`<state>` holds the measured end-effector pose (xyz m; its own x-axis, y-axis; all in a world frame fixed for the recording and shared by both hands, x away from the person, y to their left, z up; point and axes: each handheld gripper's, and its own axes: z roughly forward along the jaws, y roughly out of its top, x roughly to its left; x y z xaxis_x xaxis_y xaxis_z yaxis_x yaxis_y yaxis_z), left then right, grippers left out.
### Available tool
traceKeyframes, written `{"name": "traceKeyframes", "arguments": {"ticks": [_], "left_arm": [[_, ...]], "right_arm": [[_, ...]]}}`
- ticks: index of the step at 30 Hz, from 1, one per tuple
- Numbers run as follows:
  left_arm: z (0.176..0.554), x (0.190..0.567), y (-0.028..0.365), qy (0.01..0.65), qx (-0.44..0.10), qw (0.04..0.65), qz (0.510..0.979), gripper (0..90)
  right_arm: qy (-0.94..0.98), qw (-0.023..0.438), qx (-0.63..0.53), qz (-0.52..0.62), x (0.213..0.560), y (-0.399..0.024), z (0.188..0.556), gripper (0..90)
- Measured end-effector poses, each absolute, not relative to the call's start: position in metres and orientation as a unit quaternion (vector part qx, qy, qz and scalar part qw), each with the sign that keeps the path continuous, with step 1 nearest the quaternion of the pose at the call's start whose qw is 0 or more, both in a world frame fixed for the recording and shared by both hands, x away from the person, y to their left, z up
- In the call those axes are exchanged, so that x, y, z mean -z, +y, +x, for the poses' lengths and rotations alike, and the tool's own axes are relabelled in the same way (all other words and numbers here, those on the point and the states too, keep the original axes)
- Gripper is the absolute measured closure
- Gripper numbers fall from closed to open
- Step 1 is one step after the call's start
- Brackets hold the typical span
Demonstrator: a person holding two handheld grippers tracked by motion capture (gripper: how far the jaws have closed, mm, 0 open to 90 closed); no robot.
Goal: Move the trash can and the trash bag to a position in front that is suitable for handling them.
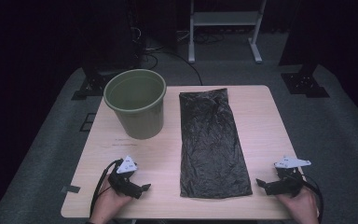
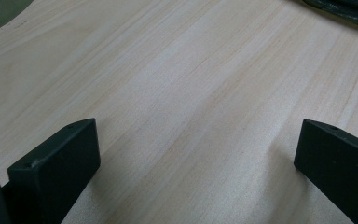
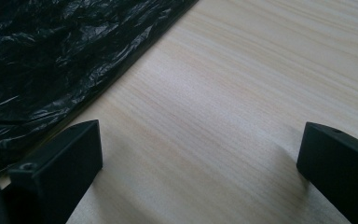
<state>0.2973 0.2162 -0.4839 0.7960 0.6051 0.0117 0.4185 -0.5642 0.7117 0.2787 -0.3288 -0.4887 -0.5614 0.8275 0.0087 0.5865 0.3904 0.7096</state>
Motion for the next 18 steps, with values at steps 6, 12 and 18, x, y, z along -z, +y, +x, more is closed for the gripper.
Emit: {"name": "traceKeyframes", "arguments": {"ticks": [6, 12, 18], "left_arm": [[0.297, 0.484, 0.216, 0.293, -0.128, 0.364, 0.875, 0.0], [0.297, 0.484, 0.216, 0.292, -0.128, 0.364, 0.875, 0.0], [0.297, 0.484, 0.216, 0.293, -0.128, 0.364, 0.875, 0.0]], "right_arm": [[0.812, 0.178, -0.341, 0.44, 0.488, -0.328, 0.278, 1.4], [0.807, 0.182, -0.339, 0.448, 0.487, -0.328, 0.277, 5.5], [0.81, 0.184, -0.34, 0.441, 0.48, -0.319, 0.272, 12.4]]}}
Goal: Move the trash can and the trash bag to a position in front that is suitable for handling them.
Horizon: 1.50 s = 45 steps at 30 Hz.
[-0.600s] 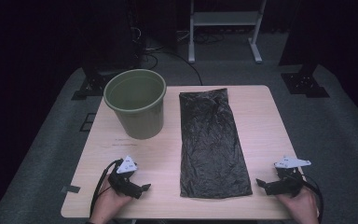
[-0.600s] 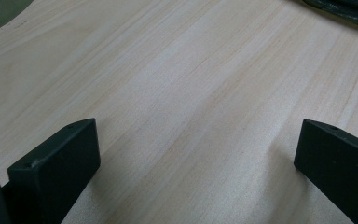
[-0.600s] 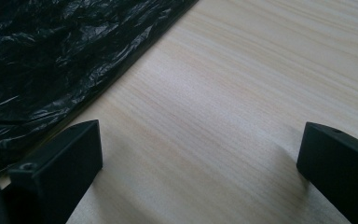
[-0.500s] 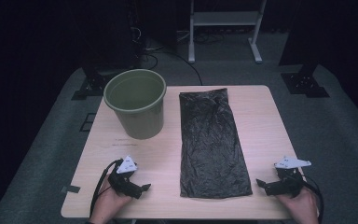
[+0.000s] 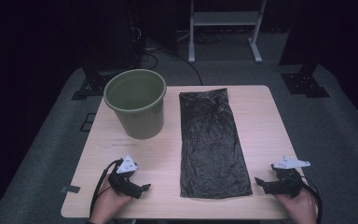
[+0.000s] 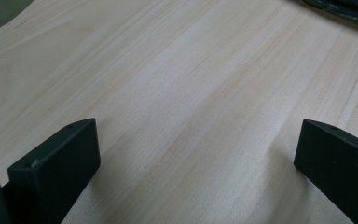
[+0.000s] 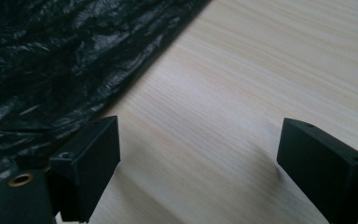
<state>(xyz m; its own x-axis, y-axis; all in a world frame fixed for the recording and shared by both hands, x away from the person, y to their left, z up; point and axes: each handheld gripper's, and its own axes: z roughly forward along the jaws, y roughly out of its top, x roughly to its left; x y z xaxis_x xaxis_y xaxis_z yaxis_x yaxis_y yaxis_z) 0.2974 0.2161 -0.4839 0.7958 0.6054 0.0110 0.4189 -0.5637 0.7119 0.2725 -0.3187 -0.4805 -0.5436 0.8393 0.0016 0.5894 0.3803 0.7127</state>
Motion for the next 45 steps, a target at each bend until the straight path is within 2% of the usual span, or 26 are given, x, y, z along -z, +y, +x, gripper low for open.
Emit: {"name": "traceKeyframes", "arguments": {"ticks": [14, 17, 21, 25, 28, 29, 31, 32, 33, 34, 36, 37, 38, 40, 45], "left_arm": [[0.298, 0.484, 0.216, 0.291, -0.128, 0.364, 0.875, 0.0], [0.298, 0.484, 0.216, 0.291, -0.128, 0.364, 0.875, 0.0], [0.298, 0.484, 0.216, 0.291, -0.128, 0.364, 0.875, 0.0], [0.298, 0.484, 0.216, 0.291, -0.128, 0.364, 0.875, 0.0], [0.298, 0.484, 0.216, 0.291, -0.128, 0.364, 0.875, 0.0], [0.298, 0.484, 0.216, 0.291, -0.128, 0.364, 0.875, 0.0], [0.298, 0.484, 0.216, 0.291, -0.128, 0.364, 0.875, 0.0], [0.298, 0.484, 0.216, 0.291, -0.128, 0.364, 0.875, 0.0], [0.298, 0.484, 0.216, 0.291, -0.128, 0.364, 0.875, 0.0], [0.298, 0.484, 0.216, 0.291, -0.128, 0.364, 0.875, 0.0], [0.298, 0.484, 0.216, 0.291, -0.128, 0.364, 0.875, 0.0], [0.298, 0.484, 0.216, 0.291, -0.128, 0.364, 0.875, 0.0], [0.298, 0.484, 0.216, 0.291, -0.128, 0.364, 0.875, 0.0], [0.298, 0.484, 0.216, 0.291, -0.128, 0.364, 0.876, 0.0], [0.298, 0.484, 0.216, 0.291, -0.128, 0.364, 0.875, 0.0]], "right_arm": [[0.826, 0.147, -0.364, 0.405, 0.474, -0.283, 0.27, 14.8], [0.828, 0.135, -0.37, 0.398, 0.474, -0.278, 0.271, 20.9], [0.833, 0.134, -0.367, 0.392, 0.475, -0.274, 0.272, 22.7], [0.836, 0.13, -0.36, 0.393, 0.479, -0.273, 0.272, 28.8], [0.839, 0.131, -0.364, 0.384, 0.478, -0.272, 0.269, 37.0], [0.843, 0.139, -0.359, 0.376, 0.478, -0.27, 0.268, 42.4], [0.845, 0.145, -0.356, 0.373, 0.478, -0.27, 0.267, 45.7], [0.845, 0.149, -0.355, 0.371, 0.478, -0.269, 0.266, 50.0], [0.845, 0.149, -0.357, 0.369, 0.478, -0.27, 0.265, 60.0], [0.845, 0.149, -0.357, 0.369, 0.478, -0.27, 0.265, 60.0], [0.847, 0.147, -0.357, 0.367, 0.477, -0.271, 0.265, 68.9], [0.848, 0.145, -0.358, 0.362, 0.477, -0.272, 0.265, 77.2], [0.848, 0.145, -0.358, 0.362, 0.477, -0.272, 0.265, 77.2], [0.847, 0.144, -0.357, 0.365, 0.477, -0.273, 0.265, 87.6], [0.847, 0.146, -0.354, 0.369, 0.476, -0.277, 0.267, 89.7]]}}
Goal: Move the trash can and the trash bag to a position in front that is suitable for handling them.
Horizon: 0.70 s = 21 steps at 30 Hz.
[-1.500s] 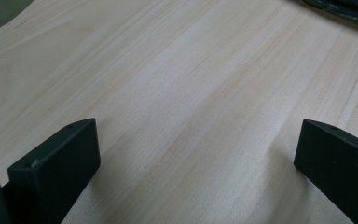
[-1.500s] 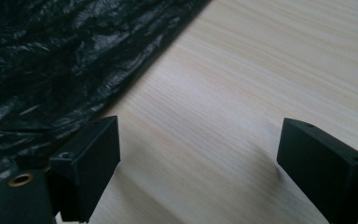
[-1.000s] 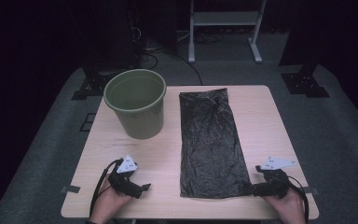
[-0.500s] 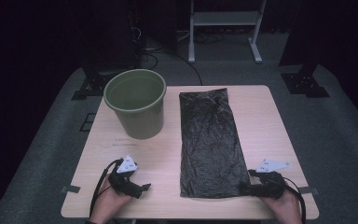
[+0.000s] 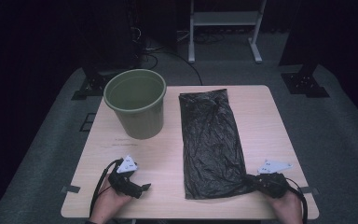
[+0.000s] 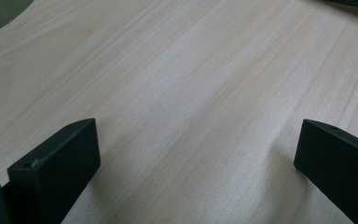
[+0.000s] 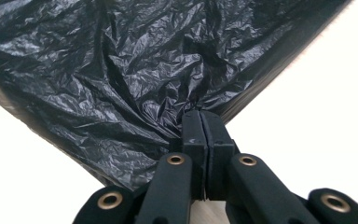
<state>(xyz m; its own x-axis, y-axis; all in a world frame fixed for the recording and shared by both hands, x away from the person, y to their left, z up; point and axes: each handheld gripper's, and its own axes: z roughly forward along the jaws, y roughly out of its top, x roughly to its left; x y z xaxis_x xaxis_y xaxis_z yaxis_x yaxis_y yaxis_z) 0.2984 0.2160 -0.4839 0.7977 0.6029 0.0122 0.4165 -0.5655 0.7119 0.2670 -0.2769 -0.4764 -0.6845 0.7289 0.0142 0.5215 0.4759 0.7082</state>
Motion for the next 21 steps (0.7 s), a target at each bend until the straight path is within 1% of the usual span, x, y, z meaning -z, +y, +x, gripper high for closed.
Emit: {"name": "traceKeyframes", "arguments": {"ticks": [7, 14, 21], "left_arm": [[0.298, 0.484, 0.216, 0.291, -0.128, 0.364, 0.875, 0.0], [0.298, 0.484, 0.216, 0.291, -0.128, 0.364, 0.876, 0.0], [0.298, 0.484, 0.216, 0.291, -0.128, 0.364, 0.875, 0.0]], "right_arm": [[0.835, 0.158, -0.349, 0.394, 0.473, -0.29, 0.269, 89.9], [0.822, 0.177, -0.338, 0.423, 0.47, -0.313, 0.27, 89.9], [0.809, 0.186, -0.334, 0.446, 0.47, -0.333, 0.269, 89.9]]}}
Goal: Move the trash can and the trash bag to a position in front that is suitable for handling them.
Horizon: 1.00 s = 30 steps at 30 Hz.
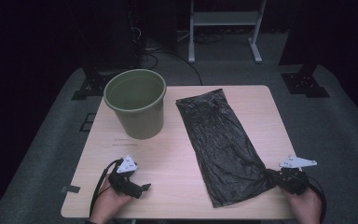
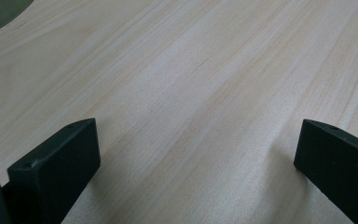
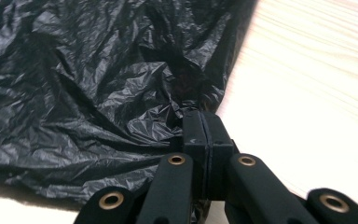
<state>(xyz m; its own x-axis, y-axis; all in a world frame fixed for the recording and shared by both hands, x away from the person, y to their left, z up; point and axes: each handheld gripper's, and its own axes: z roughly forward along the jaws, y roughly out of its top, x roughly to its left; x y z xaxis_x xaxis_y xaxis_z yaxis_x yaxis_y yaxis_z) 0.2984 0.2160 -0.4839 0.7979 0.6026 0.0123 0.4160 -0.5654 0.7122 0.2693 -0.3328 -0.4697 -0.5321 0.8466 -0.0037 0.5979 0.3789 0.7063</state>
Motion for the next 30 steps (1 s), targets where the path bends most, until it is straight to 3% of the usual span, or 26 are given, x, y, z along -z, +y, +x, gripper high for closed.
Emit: {"name": "traceKeyframes", "arguments": {"ticks": [12, 15, 17, 18, 23, 30], "left_arm": [[0.298, 0.484, 0.216, 0.291, -0.128, 0.364, 0.875, 0.0], [0.298, 0.484, 0.216, 0.291, -0.128, 0.364, 0.875, 0.0], [0.298, 0.484, 0.216, 0.291, -0.128, 0.364, 0.875, 0.0], [0.298, 0.484, 0.216, 0.291, -0.128, 0.364, 0.875, 0.0], [0.298, 0.484, 0.216, 0.291, -0.128, 0.364, 0.875, 0.0], [0.298, 0.484, 0.216, 0.291, -0.128, 0.364, 0.876, 0.0]], "right_arm": [[0.795, 0.204, -0.32, 0.473, 0.469, -0.357, 0.264, 89.9], [0.79, 0.21, -0.321, 0.478, 0.468, -0.362, 0.263, 82.4], [0.783, 0.216, -0.329, 0.481, 0.466, -0.362, 0.262, 70.1], [0.779, 0.225, -0.334, 0.481, 0.462, -0.36, 0.261, 59.6], [0.777, 0.229, -0.345, 0.475, 0.456, -0.348, 0.265, 45.0], [0.794, 0.199, -0.357, 0.449, 0.45, -0.318, 0.284, 40.8]]}}
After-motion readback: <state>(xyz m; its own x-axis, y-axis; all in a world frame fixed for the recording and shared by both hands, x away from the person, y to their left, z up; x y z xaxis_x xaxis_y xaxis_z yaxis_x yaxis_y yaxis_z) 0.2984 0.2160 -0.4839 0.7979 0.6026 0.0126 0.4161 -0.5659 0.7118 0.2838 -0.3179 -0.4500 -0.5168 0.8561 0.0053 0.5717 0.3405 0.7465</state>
